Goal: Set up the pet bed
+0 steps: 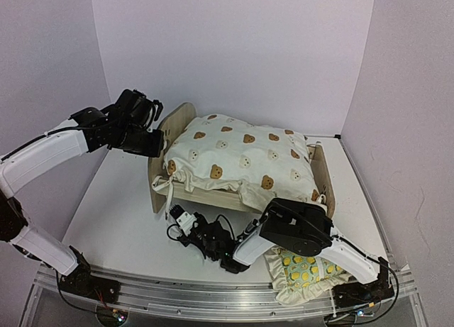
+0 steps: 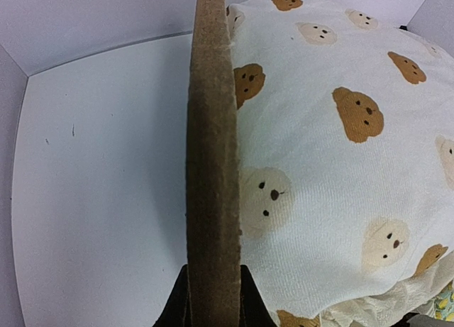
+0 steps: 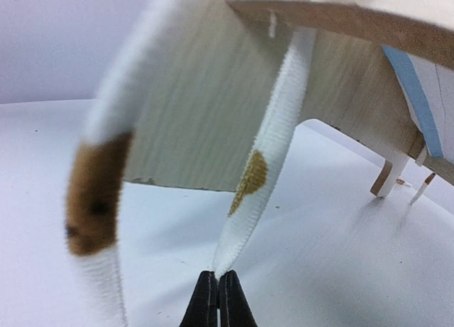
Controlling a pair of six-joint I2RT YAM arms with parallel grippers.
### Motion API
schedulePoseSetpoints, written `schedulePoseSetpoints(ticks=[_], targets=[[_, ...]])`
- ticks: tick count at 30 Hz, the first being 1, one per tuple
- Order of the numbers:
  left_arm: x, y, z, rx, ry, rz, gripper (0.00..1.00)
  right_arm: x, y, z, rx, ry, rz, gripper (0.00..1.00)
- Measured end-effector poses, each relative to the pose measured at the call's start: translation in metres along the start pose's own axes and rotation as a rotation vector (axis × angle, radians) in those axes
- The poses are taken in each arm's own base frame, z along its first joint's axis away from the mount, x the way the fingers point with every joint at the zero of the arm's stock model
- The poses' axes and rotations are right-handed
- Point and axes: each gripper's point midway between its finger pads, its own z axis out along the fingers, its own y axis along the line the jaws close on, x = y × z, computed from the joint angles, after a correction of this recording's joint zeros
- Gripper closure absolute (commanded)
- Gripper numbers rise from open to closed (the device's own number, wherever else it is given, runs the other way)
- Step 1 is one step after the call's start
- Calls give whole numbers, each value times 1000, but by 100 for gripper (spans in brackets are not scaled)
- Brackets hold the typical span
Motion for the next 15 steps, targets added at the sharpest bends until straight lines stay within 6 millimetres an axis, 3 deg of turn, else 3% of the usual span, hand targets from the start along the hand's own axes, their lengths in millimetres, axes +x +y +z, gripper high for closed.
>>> schedulePoseSetpoints(ticks=[8, 15], targets=[[5, -2, 10, 6, -12, 5, 100, -17, 31, -34, -82, 20, -38, 100], [8, -4, 19, 14, -32, 12, 100, -39, 45, -59, -130, 9, -56, 100]])
